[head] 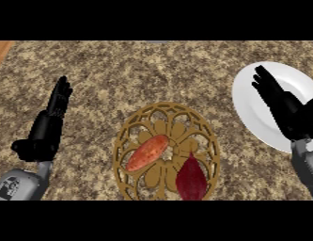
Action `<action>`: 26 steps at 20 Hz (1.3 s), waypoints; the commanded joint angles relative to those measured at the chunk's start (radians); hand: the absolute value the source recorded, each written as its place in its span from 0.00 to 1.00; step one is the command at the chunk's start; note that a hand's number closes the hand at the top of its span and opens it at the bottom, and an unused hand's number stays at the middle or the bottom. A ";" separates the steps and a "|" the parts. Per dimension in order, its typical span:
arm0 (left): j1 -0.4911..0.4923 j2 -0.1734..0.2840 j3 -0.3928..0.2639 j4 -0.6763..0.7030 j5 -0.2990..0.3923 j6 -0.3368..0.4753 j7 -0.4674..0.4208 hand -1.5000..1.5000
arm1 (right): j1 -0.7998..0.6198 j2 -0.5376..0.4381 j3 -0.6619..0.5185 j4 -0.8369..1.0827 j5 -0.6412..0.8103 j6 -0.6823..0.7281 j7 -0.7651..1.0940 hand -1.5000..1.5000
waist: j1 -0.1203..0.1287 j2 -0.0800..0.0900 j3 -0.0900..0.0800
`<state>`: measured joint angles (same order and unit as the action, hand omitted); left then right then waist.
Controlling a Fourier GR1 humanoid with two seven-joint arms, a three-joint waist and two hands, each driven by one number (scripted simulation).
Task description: Pick the sweet potato from the placemat and place it in the plate
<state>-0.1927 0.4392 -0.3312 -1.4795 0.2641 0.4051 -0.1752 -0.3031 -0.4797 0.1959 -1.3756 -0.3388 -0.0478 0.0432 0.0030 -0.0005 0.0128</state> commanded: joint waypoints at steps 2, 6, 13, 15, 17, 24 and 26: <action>0.029 -0.014 0.011 0.045 -0.012 0.042 0.093 0.50 | 0.031 0.142 0.027 -0.173 0.029 -0.196 0.069 1.00 | -0.015 -0.007 -0.014; 0.089 -0.008 0.017 0.133 0.038 0.036 0.198 0.50 | -0.029 0.380 0.073 -0.236 0.107 -0.492 0.058 1.00 | -0.015 -0.010 -0.016; 0.144 -0.023 -0.002 0.128 0.061 0.021 0.217 0.50 | 0.117 0.237 0.192 -0.133 0.552 -0.766 0.159 1.00 | -0.050 -0.019 -0.015; 0.145 -0.030 -0.002 0.119 0.069 0.024 0.232 0.50 | 0.144 0.406 0.182 -0.232 0.456 -0.846 0.078 0.00 | -0.051 -0.021 -0.006; 0.118 -0.035 -0.003 0.118 0.062 0.028 0.241 0.50 | 0.209 0.468 0.321 -0.286 0.509 -0.935 -0.022 0.00 | -0.033 -0.012 -0.010; 0.092 -0.014 -0.006 0.077 0.051 0.008 0.322 0.50 | 0.272 0.435 0.578 -0.090 0.916 -0.918 0.221 0.00 | -0.008 -0.004 -0.016; 0.091 -0.029 -0.014 0.086 0.034 0.033 0.312 0.50 | 0.268 0.400 0.552 -0.052 1.018 -0.860 0.321 0.00 | -0.017 -0.006 -0.019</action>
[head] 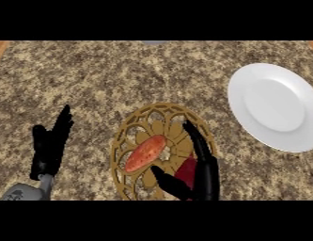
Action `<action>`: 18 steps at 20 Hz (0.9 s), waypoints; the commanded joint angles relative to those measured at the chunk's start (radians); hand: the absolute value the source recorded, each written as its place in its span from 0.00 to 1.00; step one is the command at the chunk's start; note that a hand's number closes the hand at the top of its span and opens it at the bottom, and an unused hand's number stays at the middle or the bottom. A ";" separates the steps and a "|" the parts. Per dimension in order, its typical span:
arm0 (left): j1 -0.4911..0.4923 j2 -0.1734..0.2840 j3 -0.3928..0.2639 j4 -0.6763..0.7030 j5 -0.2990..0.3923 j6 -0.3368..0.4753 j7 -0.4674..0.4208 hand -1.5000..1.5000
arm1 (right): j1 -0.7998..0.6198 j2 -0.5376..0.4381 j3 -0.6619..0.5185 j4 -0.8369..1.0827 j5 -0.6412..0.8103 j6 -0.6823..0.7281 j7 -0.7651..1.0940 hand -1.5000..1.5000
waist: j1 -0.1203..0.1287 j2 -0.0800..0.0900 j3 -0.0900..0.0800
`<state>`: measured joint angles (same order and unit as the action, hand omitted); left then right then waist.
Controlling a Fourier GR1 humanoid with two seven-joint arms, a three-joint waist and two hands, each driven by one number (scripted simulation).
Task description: Pick the sweet potato from the placemat and place it in the plate
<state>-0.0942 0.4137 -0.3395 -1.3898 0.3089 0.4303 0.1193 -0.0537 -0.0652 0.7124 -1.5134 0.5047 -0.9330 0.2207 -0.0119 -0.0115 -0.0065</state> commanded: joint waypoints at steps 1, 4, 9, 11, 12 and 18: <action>0.020 -0.004 -0.009 -0.019 -0.014 0.012 0.004 0.50 | -0.012 -0.046 -0.009 0.031 0.212 0.091 0.230 0.00 | -0.002 0.001 -0.001; 0.005 -0.005 -0.011 -0.008 -0.027 0.020 0.016 0.50 | -0.040 -0.043 -0.006 -0.015 0.318 0.248 0.405 0.00 | -0.007 0.001 -0.001; -0.019 -0.026 -0.011 -0.004 -0.034 0.028 0.023 0.50 | -0.117 0.008 0.030 -0.152 0.395 0.577 0.711 0.00 | -0.007 0.002 0.001; 0.010 -0.013 0.005 -0.018 -0.011 0.004 0.018 0.50 | -0.132 0.010 0.030 -0.211 0.337 0.713 0.796 0.00 | 0.006 0.004 0.003; -0.012 -0.004 -0.001 -0.034 -0.021 0.008 0.049 0.50 | -0.193 0.062 0.022 -0.166 0.322 0.759 0.848 0.00 | 0.017 0.007 0.004; -0.012 -0.007 0.017 -0.040 -0.034 -0.014 0.052 0.50 | -0.301 0.064 0.051 -0.221 0.204 0.871 1.071 0.00 | 0.018 0.010 0.006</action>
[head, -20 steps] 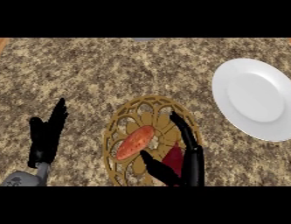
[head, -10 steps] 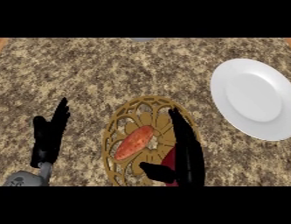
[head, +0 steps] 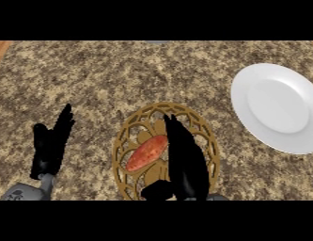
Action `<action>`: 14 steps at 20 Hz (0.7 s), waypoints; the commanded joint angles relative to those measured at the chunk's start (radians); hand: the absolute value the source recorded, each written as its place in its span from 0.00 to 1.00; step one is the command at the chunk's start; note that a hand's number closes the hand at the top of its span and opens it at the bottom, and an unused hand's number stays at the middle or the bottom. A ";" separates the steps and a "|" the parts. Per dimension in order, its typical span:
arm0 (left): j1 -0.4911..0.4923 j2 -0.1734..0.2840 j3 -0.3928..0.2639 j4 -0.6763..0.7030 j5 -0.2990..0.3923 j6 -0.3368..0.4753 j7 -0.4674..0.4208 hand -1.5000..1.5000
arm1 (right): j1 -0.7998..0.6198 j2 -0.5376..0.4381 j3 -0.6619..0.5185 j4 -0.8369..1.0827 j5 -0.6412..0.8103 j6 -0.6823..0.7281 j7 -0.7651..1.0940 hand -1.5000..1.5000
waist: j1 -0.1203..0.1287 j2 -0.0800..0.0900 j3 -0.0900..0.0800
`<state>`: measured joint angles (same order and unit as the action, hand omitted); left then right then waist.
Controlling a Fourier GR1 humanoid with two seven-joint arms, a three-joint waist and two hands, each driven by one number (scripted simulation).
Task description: Pick the sweet potato from the placemat and place it in the plate
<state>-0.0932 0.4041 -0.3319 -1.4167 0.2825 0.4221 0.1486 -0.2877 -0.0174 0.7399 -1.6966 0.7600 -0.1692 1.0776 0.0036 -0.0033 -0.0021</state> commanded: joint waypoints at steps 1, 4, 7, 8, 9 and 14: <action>-0.008 -0.017 0.017 0.030 -0.003 -0.028 -0.020 0.50 | -0.093 0.017 0.031 0.028 -0.070 0.074 0.191 0.00 | 0.004 0.004 0.001; 0.011 -0.004 0.023 -0.013 -0.023 -0.035 0.001 0.50 | -0.090 0.017 0.011 0.041 -0.090 0.067 0.181 0.00 | 0.004 0.002 0.002; 0.070 -0.028 0.024 -0.034 -0.034 -0.028 -0.016 0.50 | -0.050 0.017 0.004 -0.012 -0.067 0.084 0.192 0.00 | 0.000 0.001 0.002; 0.046 -0.043 0.022 -0.019 -0.050 -0.018 -0.009 0.50 | -0.093 0.017 -0.043 0.123 -0.100 0.054 0.095 0.00 | 0.003 0.004 0.002; -0.013 -0.045 0.024 0.001 -0.061 -0.022 0.028 0.50 | -0.161 0.017 0.031 0.082 -0.132 0.030 0.224 0.00 | 0.004 0.003 0.002; 0.023 -0.061 0.047 0.007 -0.072 -0.056 0.013 0.50 | -0.097 0.017 0.043 0.169 -0.120 -0.015 0.107 0.00 | 0.003 0.003 0.002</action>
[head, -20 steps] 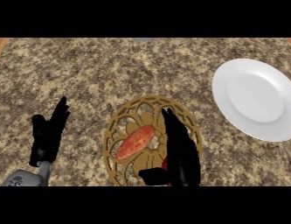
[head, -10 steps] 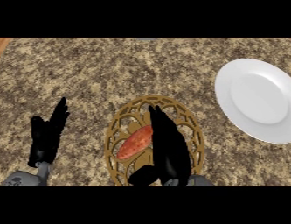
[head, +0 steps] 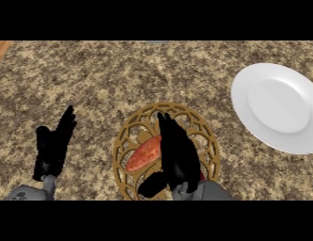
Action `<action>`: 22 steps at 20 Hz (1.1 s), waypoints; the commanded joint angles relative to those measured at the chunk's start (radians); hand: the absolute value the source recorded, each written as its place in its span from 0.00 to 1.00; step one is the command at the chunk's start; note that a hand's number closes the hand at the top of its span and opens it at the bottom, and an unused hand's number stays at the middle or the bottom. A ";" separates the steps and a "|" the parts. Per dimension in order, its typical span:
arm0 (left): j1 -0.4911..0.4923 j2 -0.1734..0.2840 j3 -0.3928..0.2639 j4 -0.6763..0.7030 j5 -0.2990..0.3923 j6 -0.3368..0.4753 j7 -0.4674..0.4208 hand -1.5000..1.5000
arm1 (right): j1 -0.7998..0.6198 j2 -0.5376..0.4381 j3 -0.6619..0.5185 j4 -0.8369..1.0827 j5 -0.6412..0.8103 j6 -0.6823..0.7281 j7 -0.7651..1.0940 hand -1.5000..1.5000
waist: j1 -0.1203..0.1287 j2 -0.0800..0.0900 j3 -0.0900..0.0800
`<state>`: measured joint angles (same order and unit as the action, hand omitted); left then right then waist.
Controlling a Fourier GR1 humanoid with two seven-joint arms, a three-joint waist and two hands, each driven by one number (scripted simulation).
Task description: Pick the sweet potato from the placemat and place it in the plate
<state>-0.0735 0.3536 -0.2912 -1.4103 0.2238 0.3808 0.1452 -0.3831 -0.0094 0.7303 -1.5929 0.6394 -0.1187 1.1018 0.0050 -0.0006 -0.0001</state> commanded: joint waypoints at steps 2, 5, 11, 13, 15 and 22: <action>-0.022 -0.025 -0.002 -0.047 -0.047 0.027 0.070 0.50 | 0.023 0.009 0.037 -0.025 0.001 0.004 0.136 0.00 | -0.003 -0.001 0.000; 0.019 -0.031 0.021 -0.050 -0.050 -0.001 0.035 0.50 | -0.031 0.009 0.041 0.080 -0.026 -0.086 0.098 0.00 | 0.003 0.000 0.000; 0.041 -0.067 0.022 -0.055 -0.104 -0.005 0.036 0.50 | 0.013 0.009 0.056 0.119 -0.027 -0.094 0.030 0.00 | 0.001 0.000 0.000; 0.006 -0.075 0.035 -0.034 -0.097 -0.011 0.055 0.50 | -0.089 0.009 0.022 0.187 -0.097 -0.087 0.052 0.00 | 0.006 0.001 0.000; 0.057 -0.075 0.053 -0.028 -0.088 -0.046 0.014 0.50 | -0.018 0.009 0.064 0.170 -0.056 -0.119 0.020 1.00 | 0.002 0.001 0.000; 0.081 -0.063 0.108 -0.050 -0.107 -0.110 0.007 0.50 | -0.059 0.009 0.054 0.187 0.030 -0.087 -0.023 1.00 | 0.001 0.000 0.000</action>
<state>-0.0421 0.2838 -0.1979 -1.4287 0.1311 0.3023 0.1590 -0.4522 -0.0091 0.7629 -1.4005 0.6304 -0.1919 1.0274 0.0050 -0.0031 -0.0001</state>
